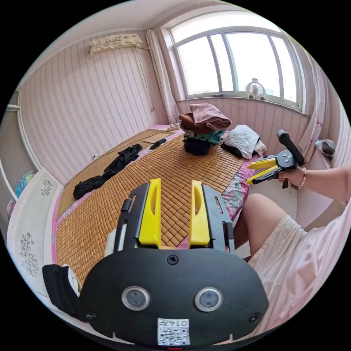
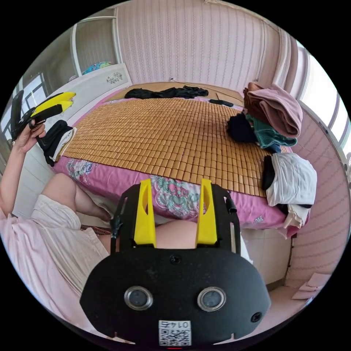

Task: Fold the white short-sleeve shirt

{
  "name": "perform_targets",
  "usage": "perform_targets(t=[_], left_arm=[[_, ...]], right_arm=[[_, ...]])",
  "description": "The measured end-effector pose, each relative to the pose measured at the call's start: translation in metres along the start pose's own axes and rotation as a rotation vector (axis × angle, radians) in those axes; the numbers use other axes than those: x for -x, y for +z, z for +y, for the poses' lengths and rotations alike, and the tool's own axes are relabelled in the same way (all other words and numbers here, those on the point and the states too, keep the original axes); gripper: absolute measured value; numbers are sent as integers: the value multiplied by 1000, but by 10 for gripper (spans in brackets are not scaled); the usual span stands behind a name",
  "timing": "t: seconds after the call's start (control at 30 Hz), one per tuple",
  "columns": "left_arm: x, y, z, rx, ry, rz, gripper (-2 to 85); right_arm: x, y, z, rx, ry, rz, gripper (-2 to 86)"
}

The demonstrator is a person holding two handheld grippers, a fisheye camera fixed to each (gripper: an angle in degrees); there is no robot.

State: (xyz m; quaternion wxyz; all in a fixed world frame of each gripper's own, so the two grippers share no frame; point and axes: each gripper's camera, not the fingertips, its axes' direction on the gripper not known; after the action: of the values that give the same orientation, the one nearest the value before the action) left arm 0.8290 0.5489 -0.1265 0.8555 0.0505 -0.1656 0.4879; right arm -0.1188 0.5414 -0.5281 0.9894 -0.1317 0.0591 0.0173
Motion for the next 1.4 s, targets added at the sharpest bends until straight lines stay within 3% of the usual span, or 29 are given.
perform_targets(t=[0.47,0.77,1.17,1.27,1.4], left_arm=[[-190,194,-142,75,154,323,142],[-313,354,-242,169,212,483,139],[-401,518,-317,272,142,532,122],[-418,552,-323,322,164,513,114],[-429,590,-327,458,154,501,92]], right_arm=[[-187,-31,73,-64,222,107,169],[-304,1,54,-14,187,162,143],[-395,97,6,234,132,253,111],[-396,101,14,216,42,323,66],[-417,71,22,136,102,171,26]])
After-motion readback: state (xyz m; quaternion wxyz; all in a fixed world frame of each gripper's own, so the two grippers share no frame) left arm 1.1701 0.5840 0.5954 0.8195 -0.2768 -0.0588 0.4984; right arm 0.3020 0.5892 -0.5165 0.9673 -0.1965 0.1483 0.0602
